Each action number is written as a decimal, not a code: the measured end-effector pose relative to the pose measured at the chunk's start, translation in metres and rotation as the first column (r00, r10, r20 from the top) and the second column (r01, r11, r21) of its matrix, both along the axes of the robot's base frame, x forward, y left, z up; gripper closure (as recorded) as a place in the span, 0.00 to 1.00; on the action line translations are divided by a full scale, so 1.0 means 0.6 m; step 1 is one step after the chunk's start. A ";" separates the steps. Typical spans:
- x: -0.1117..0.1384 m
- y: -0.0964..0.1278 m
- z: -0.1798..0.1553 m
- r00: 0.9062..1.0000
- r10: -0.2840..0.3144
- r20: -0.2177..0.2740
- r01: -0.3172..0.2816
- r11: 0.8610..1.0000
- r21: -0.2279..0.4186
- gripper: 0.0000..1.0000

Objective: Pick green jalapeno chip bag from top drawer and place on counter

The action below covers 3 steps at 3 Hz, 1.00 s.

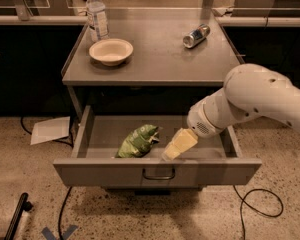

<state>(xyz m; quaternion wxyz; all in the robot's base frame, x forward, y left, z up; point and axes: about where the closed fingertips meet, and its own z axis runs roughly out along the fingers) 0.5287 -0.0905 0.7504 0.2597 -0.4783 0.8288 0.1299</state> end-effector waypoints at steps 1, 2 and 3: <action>0.022 0.033 -0.060 0.998 0.008 -0.064 -0.004 0.998 0.057 0.00; 0.050 0.072 -0.090 0.995 0.040 -0.097 -0.030 0.995 0.099 0.00; 0.083 0.117 -0.100 0.990 0.090 -0.108 -0.076 0.989 0.125 0.00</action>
Offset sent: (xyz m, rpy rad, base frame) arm 0.0521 0.0699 -0.0728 0.1502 0.1365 0.0657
